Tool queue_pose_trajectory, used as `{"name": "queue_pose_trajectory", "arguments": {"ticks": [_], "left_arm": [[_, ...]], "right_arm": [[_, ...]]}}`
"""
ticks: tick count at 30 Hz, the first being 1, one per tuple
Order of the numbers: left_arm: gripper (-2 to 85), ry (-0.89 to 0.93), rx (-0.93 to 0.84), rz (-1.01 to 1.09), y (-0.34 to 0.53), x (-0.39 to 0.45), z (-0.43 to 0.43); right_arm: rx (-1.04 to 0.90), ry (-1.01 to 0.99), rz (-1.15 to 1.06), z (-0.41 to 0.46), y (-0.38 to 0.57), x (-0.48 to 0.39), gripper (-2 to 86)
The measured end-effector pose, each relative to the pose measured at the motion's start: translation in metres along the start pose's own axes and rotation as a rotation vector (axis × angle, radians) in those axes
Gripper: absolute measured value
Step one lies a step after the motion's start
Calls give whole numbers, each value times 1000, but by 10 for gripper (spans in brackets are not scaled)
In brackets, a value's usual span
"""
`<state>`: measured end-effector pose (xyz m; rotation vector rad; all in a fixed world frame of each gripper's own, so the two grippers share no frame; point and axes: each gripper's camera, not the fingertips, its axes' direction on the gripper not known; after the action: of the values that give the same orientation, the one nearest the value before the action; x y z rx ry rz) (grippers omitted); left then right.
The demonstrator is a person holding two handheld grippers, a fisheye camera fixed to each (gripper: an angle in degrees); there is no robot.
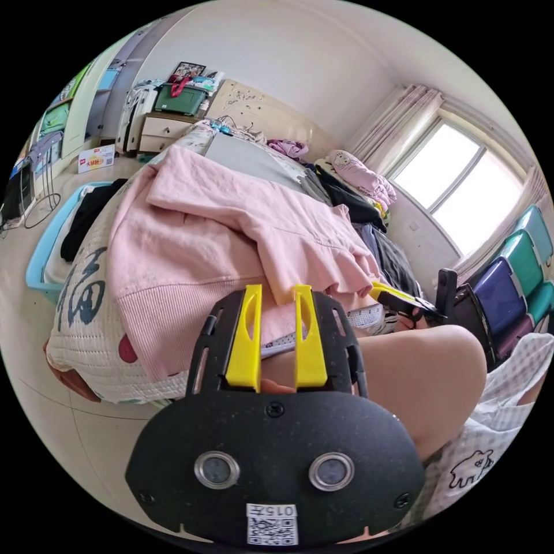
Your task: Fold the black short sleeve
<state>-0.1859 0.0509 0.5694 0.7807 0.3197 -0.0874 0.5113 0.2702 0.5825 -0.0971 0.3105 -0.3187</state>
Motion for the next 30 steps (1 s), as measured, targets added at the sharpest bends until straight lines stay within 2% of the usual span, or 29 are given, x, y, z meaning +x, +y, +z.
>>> {"name": "queue_pose_trajectory", "arguments": {"ticks": [3, 9, 17, 21, 30], "left_arm": [[19, -16, -8, -12, 9, 5, 2], [7, -117, -18, 42, 19, 32, 1], [6, -113, -21, 33, 32, 47, -3], [6, -196, -26, 76, 40, 68, -4], [6, -305, -20, 139, 59, 100, -8]], "right_arm": [[18, 15, 39, 19, 9, -4, 67], [155, 101, 71, 41, 41, -15, 20], [153, 263, -50, 67, 54, -42, 7], [146, 379, -126, 81, 63, -61, 4], [131, 432, -135, 94, 80, -67, -2]]}}
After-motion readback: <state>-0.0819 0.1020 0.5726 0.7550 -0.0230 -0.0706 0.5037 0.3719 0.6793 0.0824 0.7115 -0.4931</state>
